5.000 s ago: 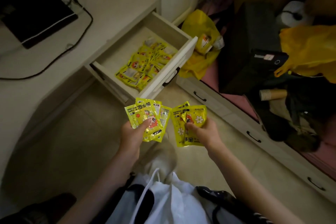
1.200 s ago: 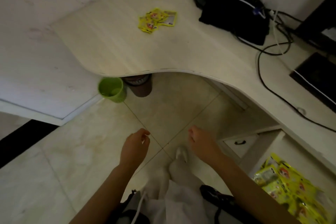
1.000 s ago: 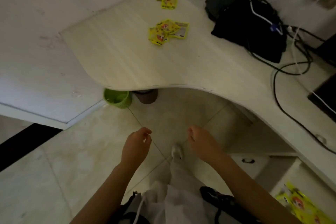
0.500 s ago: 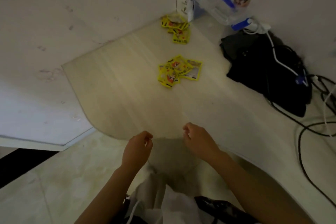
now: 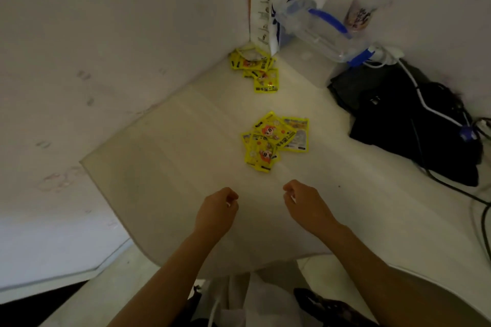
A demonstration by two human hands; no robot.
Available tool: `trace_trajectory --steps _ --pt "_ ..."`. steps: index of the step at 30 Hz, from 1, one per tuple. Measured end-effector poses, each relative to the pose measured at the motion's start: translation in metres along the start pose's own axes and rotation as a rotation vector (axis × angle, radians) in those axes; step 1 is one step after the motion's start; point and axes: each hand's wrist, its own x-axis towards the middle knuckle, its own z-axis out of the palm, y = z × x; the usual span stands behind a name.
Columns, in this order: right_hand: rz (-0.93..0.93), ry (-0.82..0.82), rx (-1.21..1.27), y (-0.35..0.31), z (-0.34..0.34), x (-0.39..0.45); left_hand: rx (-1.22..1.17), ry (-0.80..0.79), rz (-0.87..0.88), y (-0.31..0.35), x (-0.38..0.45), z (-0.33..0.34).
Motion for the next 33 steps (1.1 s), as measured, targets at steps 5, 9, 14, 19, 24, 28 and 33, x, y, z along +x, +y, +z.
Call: trace_trajectory --steps 5,9,14,19,24,28,33 --pt "0.029 0.043 -0.009 -0.009 -0.018 0.035 -0.049 0.024 0.051 0.028 0.040 -0.008" --pt "0.009 0.081 -0.025 -0.017 -0.037 0.075 -0.019 0.022 0.113 0.056 0.073 -0.006" --pt "0.006 0.047 -0.081 -0.023 -0.052 0.135 0.032 0.040 0.025 0.079 0.108 0.003" --pt "0.003 -0.015 -0.181 -0.030 -0.053 0.177 0.079 0.053 -0.131 0.094 0.127 0.018" --pt "0.011 -0.002 -0.420 -0.027 -0.039 0.201 0.106 0.060 -0.183 0.095 0.134 0.032" --pt "0.073 0.056 -0.474 -0.024 -0.030 0.208 0.060 0.057 -0.222 0.096 0.138 0.035" --pt "0.121 0.006 -0.415 -0.021 -0.028 0.214 -0.040 0.013 -0.271 0.090 0.144 0.030"
